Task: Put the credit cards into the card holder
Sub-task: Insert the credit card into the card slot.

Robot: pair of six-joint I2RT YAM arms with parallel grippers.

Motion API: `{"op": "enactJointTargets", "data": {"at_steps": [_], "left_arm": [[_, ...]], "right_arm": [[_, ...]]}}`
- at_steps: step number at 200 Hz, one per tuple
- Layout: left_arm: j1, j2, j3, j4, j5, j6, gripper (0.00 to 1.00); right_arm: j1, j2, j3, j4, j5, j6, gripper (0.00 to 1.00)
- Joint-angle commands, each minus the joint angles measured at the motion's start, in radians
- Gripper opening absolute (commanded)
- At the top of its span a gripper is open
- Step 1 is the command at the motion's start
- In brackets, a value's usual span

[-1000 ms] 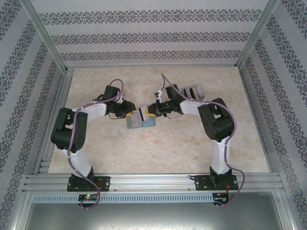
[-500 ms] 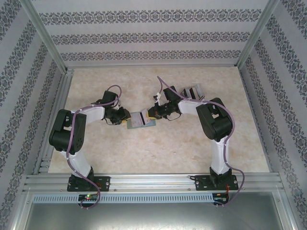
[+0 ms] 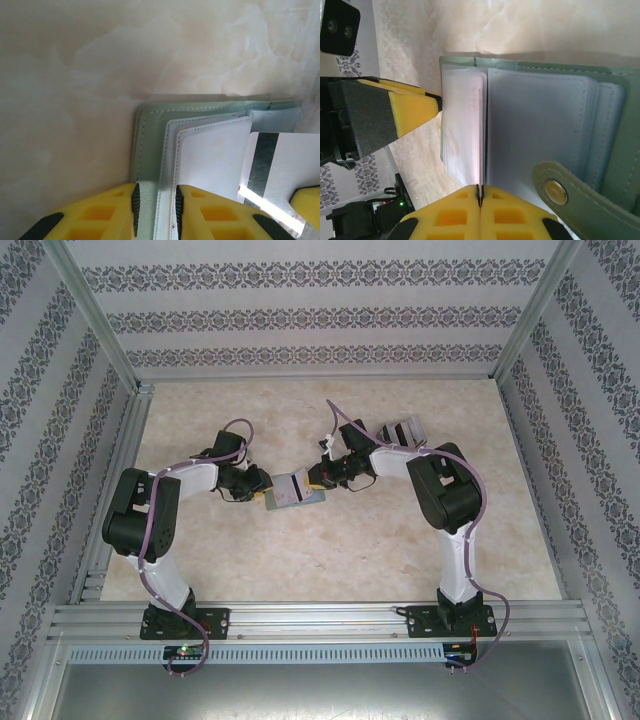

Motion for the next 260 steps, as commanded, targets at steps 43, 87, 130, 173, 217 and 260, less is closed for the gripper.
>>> {"op": "enactJointTargets", "data": {"at_steps": [43,87,130,173,217,260], "left_arm": [[0.012,0.016,-0.014,0.001,0.006,0.024,0.27],[0.012,0.013,-0.018,0.002,0.006,0.026,0.27],[0.012,0.022,-0.019,0.012,0.014,0.025,0.27],[0.011,0.022,-0.026,0.019,0.014,0.022,0.27],[0.012,0.023,-0.025,0.023,0.016,0.021,0.27],[0.012,0.031,-0.028,0.032,0.021,0.017,0.26]], "right_arm": [[-0.002,-0.036,0.022,-0.021,-0.013,-0.032,0.06],[0.002,-0.024,0.033,-0.010,-0.027,-0.020,0.06],[0.002,0.001,0.044,-0.032,-0.015,-0.034,0.06],[0.018,0.031,0.049,-0.033,-0.020,-0.038,0.06],[0.026,0.060,0.061,-0.053,0.004,-0.054,0.07],[0.036,0.065,0.066,-0.042,0.002,-0.044,0.07]]}}
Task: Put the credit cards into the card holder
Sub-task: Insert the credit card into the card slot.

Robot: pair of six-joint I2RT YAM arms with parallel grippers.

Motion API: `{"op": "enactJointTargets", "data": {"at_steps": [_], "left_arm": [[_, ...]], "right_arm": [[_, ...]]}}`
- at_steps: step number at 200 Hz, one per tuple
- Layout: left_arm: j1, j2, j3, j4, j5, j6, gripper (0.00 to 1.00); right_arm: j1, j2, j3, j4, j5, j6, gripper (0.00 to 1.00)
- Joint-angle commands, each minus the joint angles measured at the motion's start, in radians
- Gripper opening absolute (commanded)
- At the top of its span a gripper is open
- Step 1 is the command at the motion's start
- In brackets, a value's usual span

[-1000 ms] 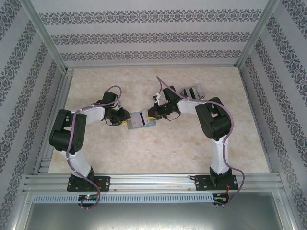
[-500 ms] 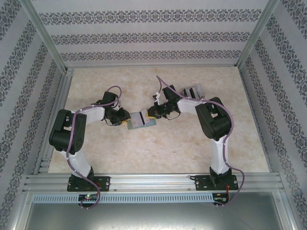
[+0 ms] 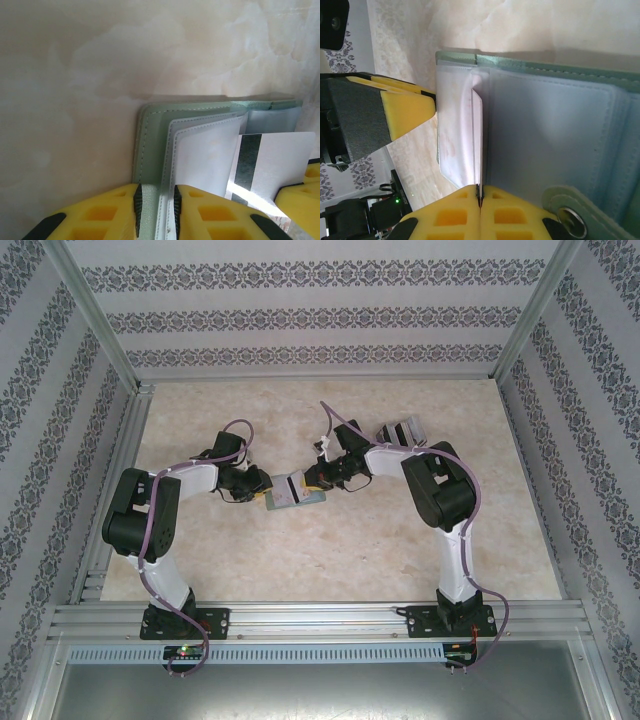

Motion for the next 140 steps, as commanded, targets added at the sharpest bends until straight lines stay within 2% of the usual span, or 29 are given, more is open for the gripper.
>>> {"op": "enactJointTargets", "data": {"at_steps": [1,69,115,140], "left_arm": [[0.012,0.030,-0.018,0.013,0.018,0.016,0.26],[0.012,0.029,-0.026,0.024,0.023,0.008,0.22],[0.012,0.028,-0.029,0.023,0.022,0.010,0.15],[0.012,0.028,-0.030,0.022,0.020,0.011,0.14]], "right_arm": [[0.017,0.024,0.023,-0.012,0.005,-0.017,0.07],[0.034,0.047,0.050,0.033,0.027,0.022,0.07],[0.041,0.020,0.013,0.054,0.098,0.019,0.07],[0.034,-0.005,-0.002,0.031,0.145,-0.012,0.07]]}}
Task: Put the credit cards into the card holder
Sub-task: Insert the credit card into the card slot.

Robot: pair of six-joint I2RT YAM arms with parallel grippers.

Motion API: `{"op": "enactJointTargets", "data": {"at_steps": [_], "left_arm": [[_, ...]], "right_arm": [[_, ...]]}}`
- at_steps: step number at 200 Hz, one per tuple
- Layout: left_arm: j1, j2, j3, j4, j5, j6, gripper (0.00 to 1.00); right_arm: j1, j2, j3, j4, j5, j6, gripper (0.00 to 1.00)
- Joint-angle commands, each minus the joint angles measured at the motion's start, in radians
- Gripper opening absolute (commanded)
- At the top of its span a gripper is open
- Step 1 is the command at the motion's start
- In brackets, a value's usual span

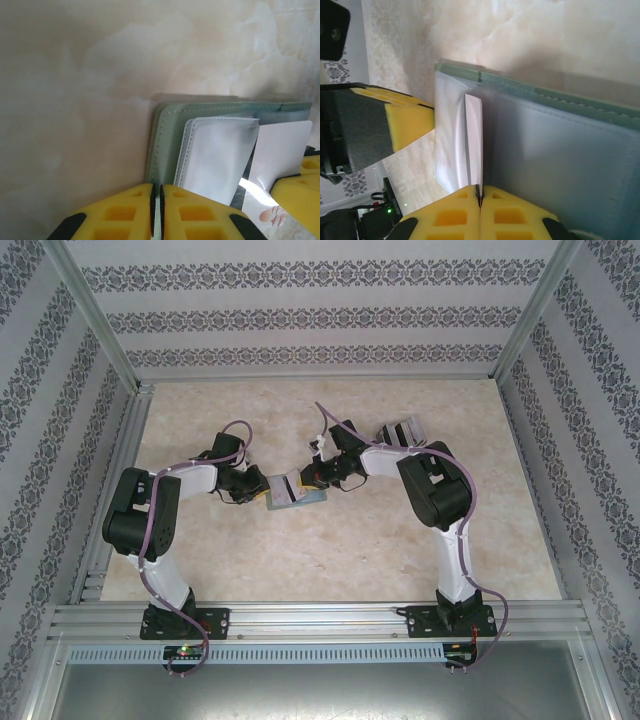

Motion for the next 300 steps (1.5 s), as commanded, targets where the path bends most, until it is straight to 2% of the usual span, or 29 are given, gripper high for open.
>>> {"op": "enactJointTargets", "data": {"at_steps": [1,59,116,200,300], "left_arm": [[0.004,0.021,-0.017,0.007,0.007,0.011,0.14],[0.005,0.022,-0.012,0.006,0.011,0.014,0.14],[0.004,0.023,-0.006,0.007,0.015,0.009,0.14],[0.004,0.027,-0.008,0.014,0.019,0.004,0.13],[0.005,0.023,-0.031,0.038,0.024,-0.005,0.11]], "right_arm": [[0.012,-0.029,-0.027,0.003,0.093,-0.022,0.07],[-0.005,-0.040,-0.010,-0.064,0.121,-0.106,0.07],[0.026,-0.032,-0.005,-0.061,0.173,-0.134,0.07],[0.058,-0.084,-0.082,0.048,0.244,0.008,0.06],[0.147,-0.023,-0.044,0.050,0.311,0.060,0.07]]}}
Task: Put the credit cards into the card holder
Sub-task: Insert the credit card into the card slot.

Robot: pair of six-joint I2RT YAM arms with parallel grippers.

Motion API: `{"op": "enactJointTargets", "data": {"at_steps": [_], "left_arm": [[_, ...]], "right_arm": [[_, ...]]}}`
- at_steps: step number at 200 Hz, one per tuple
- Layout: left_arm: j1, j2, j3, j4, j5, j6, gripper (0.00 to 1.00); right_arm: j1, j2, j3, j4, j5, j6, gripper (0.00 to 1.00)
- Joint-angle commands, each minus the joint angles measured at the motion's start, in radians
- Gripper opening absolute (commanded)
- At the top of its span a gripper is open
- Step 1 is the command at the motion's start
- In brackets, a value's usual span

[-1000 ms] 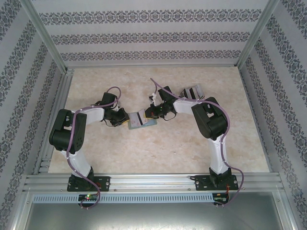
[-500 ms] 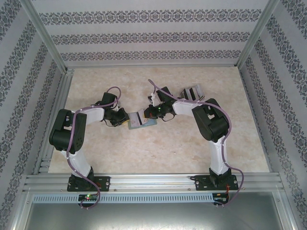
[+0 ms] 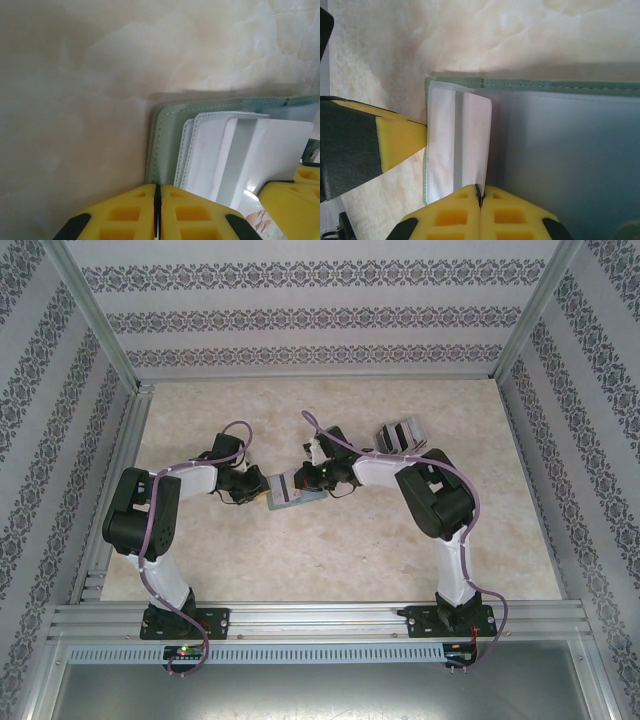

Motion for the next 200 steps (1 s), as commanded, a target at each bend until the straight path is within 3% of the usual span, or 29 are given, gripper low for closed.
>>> {"op": "enactJointTargets", "data": {"at_steps": [1,79,145,200], "left_arm": [[0.005,0.021,-0.024,0.022,0.018,-0.004,0.11],[0.004,0.013,-0.039,0.034,0.020,-0.009,0.11],[0.005,0.003,-0.025,-0.003,0.001,0.011,0.10],[0.004,-0.002,-0.005,-0.023,-0.004,0.016,0.10]], "right_arm": [[0.045,0.051,0.014,-0.019,0.049,0.008,0.07],[0.080,0.076,0.041,-0.021,0.031,0.019,0.12],[0.045,-0.012,0.056,-0.115,0.061,-0.046,0.37],[0.000,-0.092,0.060,-0.220,0.079,-0.110,0.44]]}}
